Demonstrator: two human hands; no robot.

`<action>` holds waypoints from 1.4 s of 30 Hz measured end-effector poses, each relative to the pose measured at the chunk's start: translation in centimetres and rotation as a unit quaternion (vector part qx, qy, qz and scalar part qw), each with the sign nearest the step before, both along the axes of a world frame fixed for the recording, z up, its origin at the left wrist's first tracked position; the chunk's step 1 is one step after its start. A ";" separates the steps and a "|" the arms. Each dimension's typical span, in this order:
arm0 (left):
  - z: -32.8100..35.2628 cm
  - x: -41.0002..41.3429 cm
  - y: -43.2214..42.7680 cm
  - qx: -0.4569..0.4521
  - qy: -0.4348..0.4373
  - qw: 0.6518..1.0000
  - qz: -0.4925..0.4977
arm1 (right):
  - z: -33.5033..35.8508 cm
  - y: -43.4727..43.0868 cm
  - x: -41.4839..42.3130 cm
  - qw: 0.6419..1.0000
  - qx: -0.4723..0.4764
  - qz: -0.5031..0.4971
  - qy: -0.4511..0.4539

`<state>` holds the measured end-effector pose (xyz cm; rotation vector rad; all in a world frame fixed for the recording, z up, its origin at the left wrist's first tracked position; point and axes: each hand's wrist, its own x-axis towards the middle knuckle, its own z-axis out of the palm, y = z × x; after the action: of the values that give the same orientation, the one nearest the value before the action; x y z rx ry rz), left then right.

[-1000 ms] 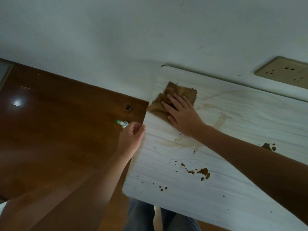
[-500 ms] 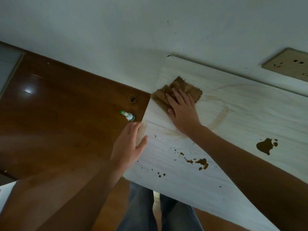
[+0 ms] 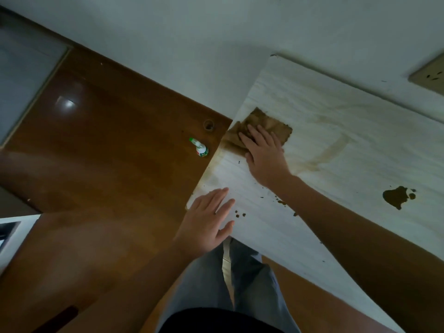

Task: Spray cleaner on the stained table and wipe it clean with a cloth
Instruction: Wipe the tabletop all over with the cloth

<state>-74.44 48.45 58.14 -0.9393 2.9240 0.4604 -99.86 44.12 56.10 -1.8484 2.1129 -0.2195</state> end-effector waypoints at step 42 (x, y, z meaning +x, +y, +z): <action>-3.9 6.5 2.1 -0.061 0.086 0.994 -0.033 | -0.1 -1.5 4.3 0.996 -0.018 -0.081 -0.025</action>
<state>-67.95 50.52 54.27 -0.8510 3.1601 0.3792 -95.57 42.65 55.99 -1.6740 2.2396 -0.3404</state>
